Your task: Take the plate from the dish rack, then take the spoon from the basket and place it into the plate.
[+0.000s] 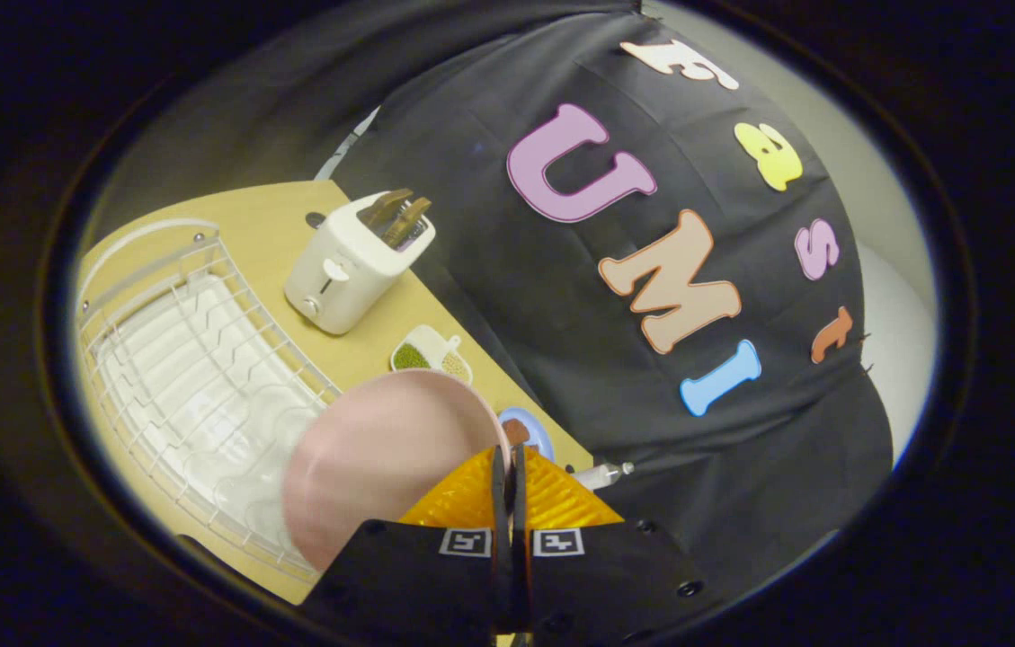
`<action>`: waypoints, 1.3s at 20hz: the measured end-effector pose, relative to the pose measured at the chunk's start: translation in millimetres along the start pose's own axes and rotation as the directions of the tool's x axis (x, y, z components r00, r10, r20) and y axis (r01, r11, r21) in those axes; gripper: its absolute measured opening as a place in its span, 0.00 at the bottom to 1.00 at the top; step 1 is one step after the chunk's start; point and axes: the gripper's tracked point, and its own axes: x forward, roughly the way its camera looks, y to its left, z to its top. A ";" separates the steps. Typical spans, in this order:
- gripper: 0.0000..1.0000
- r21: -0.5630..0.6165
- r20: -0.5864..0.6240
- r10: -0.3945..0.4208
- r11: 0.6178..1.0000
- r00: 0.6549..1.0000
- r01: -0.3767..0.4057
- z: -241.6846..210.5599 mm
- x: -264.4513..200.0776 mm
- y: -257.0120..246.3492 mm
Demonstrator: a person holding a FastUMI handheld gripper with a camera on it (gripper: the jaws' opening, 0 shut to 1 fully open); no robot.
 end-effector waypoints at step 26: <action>0.03 0.342 -0.053 -0.038 0.938 0.998 0.054 -203.1 -86.8 -137.5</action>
